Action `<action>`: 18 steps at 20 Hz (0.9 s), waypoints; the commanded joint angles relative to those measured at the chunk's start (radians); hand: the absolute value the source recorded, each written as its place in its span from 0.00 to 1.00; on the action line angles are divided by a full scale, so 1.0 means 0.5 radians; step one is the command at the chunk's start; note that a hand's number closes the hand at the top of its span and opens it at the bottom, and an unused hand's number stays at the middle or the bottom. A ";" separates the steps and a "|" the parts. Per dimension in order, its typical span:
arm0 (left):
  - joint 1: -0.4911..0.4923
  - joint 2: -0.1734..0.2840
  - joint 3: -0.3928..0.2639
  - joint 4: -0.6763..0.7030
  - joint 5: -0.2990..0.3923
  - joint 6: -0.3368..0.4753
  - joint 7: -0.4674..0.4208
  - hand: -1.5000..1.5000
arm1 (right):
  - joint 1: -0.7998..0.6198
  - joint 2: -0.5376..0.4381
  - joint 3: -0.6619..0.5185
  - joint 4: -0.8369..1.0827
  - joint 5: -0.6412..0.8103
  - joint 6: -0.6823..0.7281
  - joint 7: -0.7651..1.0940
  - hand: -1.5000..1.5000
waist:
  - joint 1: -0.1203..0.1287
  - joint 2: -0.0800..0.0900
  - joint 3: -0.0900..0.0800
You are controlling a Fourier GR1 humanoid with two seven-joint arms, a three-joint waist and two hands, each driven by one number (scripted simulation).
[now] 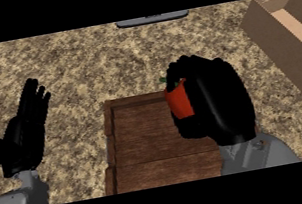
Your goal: Pick the bell pepper from the tray and place it in the cardboard box
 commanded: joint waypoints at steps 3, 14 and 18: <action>0.016 0.036 0.044 -0.042 0.043 -0.026 0.035 0.50 | -0.126 -0.047 -0.292 -0.237 0.120 0.033 0.196 1.00 | 0.001 0.001 0.000; -0.015 0.057 0.050 -0.071 0.055 -0.045 0.108 0.50 | -0.223 -0.400 -1.056 0.153 -0.271 0.024 -0.157 1.00 | 0.012 0.006 0.001; -0.002 0.048 0.084 0.089 0.088 -0.102 -0.053 0.50 | -0.222 -0.574 -1.146 0.435 -0.142 -0.197 -0.344 1.00 | 0.016 0.013 0.000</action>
